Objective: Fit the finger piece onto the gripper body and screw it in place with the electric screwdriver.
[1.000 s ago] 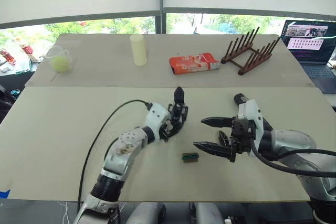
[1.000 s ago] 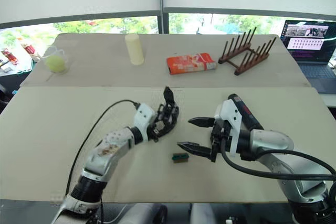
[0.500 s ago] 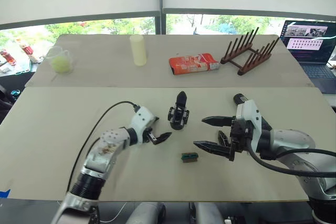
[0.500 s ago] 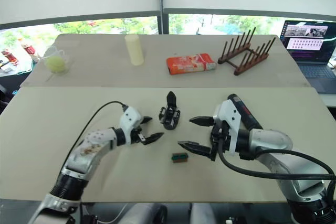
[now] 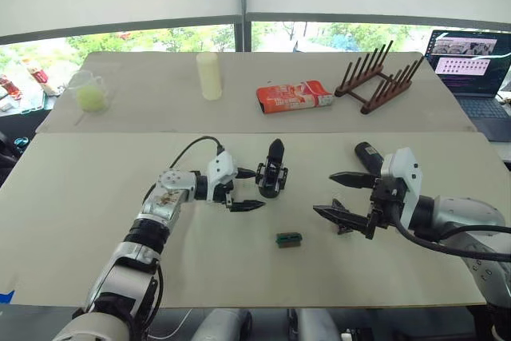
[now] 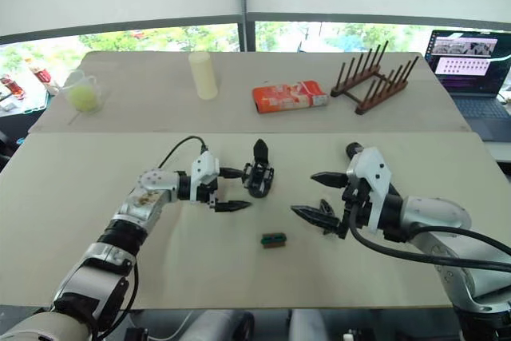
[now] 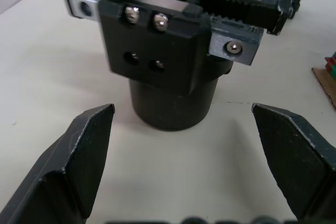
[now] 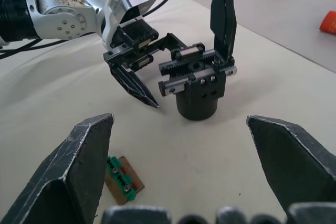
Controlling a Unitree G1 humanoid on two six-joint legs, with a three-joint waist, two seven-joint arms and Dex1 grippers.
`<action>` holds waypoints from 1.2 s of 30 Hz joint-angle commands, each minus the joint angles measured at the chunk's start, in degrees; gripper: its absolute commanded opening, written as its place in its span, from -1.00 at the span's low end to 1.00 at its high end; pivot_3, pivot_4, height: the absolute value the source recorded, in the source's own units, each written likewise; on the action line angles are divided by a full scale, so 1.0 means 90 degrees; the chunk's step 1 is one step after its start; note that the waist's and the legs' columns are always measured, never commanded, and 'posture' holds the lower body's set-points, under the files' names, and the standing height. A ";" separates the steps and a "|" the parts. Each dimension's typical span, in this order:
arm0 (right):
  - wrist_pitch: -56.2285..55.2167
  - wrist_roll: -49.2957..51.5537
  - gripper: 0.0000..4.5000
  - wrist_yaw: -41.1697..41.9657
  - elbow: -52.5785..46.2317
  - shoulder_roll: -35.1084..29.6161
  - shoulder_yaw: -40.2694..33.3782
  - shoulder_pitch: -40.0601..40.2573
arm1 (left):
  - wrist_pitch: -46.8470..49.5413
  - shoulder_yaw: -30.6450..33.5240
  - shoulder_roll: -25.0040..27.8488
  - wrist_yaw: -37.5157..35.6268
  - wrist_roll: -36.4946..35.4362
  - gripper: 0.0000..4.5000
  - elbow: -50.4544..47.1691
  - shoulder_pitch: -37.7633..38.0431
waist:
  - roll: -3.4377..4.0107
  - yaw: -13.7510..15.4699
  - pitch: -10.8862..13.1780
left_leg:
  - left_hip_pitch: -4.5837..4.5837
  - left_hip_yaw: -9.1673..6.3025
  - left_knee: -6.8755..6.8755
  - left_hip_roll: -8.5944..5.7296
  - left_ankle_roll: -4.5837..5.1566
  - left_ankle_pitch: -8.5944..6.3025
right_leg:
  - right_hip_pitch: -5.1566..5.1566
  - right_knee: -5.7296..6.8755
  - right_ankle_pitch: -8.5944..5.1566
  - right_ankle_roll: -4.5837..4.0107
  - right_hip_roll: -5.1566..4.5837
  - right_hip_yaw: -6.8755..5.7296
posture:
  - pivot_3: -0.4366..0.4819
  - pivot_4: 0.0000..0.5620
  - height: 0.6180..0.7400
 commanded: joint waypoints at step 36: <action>0.0030 0.0358 1.00 -0.0503 -0.0809 -0.0156 -0.0638 0.0752 | 0.1208 -0.0244 -0.0554 0.1848 0.0550 0.47 -0.2415 0.1215 | -0.0001 0.0027 0.0000 | -0.0006 0.0004 0.0008 0.0000 0.0007 -0.0005 | -0.0001 0.0000 0.0003 0.0005 0.0028 0.0010 | -0.05 -0.47 1.00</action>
